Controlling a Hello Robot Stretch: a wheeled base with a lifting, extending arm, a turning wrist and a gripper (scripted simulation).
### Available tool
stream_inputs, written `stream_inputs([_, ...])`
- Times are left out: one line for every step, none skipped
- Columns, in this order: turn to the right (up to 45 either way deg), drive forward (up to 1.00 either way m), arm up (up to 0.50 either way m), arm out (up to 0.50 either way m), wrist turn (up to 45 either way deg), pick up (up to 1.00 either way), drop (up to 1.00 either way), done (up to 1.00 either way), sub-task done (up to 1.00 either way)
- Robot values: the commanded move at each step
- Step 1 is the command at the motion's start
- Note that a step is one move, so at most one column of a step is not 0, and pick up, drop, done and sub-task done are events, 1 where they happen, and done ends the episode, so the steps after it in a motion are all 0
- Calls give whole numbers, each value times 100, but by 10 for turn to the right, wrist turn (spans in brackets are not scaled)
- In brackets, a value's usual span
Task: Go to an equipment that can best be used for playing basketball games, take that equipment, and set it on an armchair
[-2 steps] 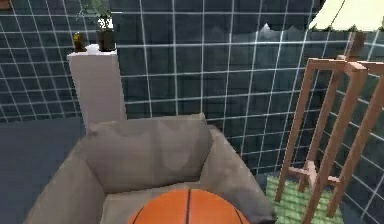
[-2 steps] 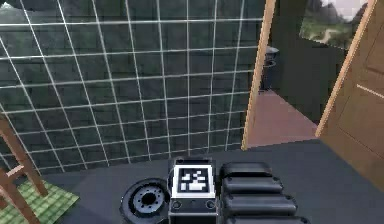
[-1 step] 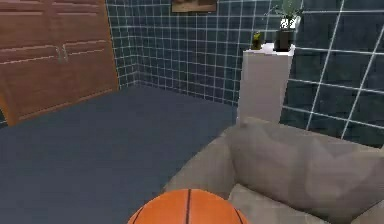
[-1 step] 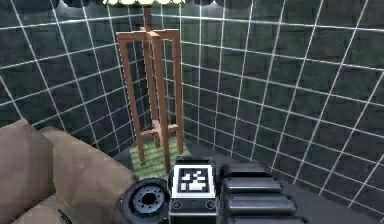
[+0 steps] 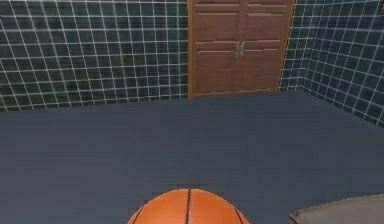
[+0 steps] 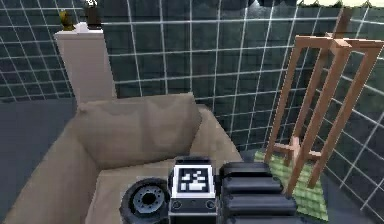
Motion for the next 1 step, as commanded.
stream_inputs([-150, 0, 0, 0, 0, 0, 0, 0, 0])
